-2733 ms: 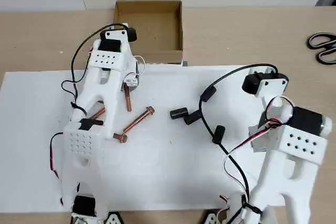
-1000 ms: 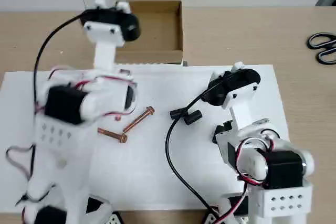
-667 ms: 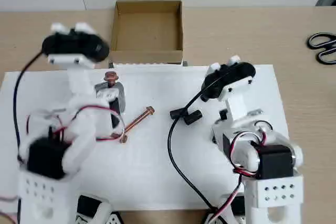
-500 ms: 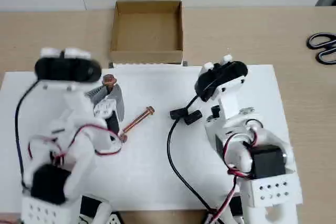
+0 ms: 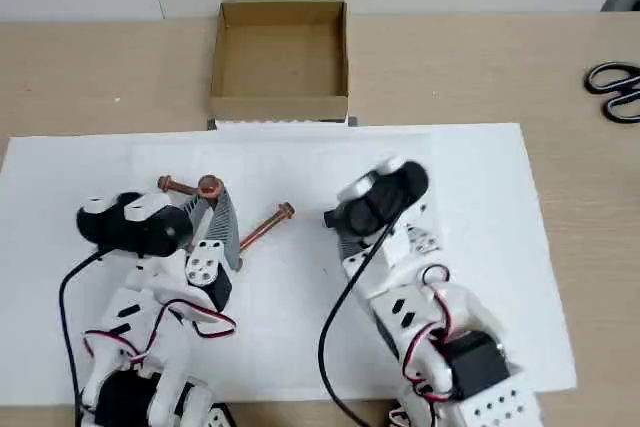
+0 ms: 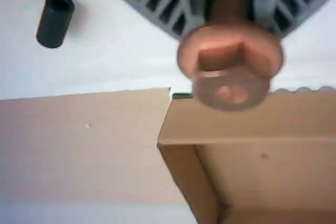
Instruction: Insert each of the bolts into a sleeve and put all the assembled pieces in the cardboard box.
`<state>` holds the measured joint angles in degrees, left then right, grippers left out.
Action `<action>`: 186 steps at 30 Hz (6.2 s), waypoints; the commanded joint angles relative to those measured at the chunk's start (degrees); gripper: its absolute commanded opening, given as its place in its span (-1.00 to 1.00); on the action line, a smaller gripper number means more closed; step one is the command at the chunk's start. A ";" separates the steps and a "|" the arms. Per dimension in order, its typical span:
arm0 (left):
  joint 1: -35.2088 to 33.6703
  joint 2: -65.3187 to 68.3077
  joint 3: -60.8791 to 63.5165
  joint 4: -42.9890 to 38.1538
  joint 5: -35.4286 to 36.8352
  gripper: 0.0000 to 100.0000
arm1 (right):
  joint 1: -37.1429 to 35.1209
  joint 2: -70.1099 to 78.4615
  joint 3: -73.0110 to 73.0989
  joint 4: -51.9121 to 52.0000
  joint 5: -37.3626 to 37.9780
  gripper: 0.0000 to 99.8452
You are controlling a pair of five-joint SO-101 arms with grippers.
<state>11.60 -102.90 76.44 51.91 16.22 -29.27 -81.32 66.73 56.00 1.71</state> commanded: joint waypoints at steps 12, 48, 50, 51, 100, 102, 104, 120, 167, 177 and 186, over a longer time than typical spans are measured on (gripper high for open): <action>-0.26 -1.05 0.31 -5.80 16.70 -0.99 | -8.92 -22.64 17.93 -6.20 2.81 -0.99; 11.08 -0.97 3.38 -5.54 22.95 -0.99 | -17.27 -22.37 22.42 -13.49 2.64 -0.99; 11.08 -0.97 3.74 -5.54 22.95 -0.99 | -17.27 -22.37 22.42 -13.49 2.64 -0.99; 11.08 -0.97 3.91 -5.54 22.95 -0.99 | -17.27 -22.37 22.42 -13.49 2.64 -0.99; 21.10 -1.05 6.73 10.20 6.15 -0.59 | -16.92 -22.37 19.60 -13.49 2.81 -0.99; 21.01 -1.05 6.64 10.20 6.15 -0.59 | -16.92 -22.37 19.69 -13.41 2.81 -0.99; 21.01 -1.05 6.46 10.20 6.07 -0.59 | -16.92 -22.37 19.69 -13.32 2.81 -0.99; 11.87 -0.97 5.49 9.49 -5.01 -0.59 | -16.92 -22.37 21.01 -13.49 2.81 -0.99; -15.21 -1.14 4.18 9.05 -2.02 -0.99 | 11.38 18.95 -21.01 -7.43 -9.85 -0.99; -15.38 -1.14 4.18 9.23 -0.79 -0.99 | 11.38 49.45 -41.93 -7.52 -9.49 -0.99; -15.38 -1.14 4.09 12.48 -0.79 -0.99 | 11.30 78.37 -72.09 -7.34 -9.49 -0.99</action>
<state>-3.34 -103.52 80.75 64.22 14.99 -18.29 -9.23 6.77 48.88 -7.43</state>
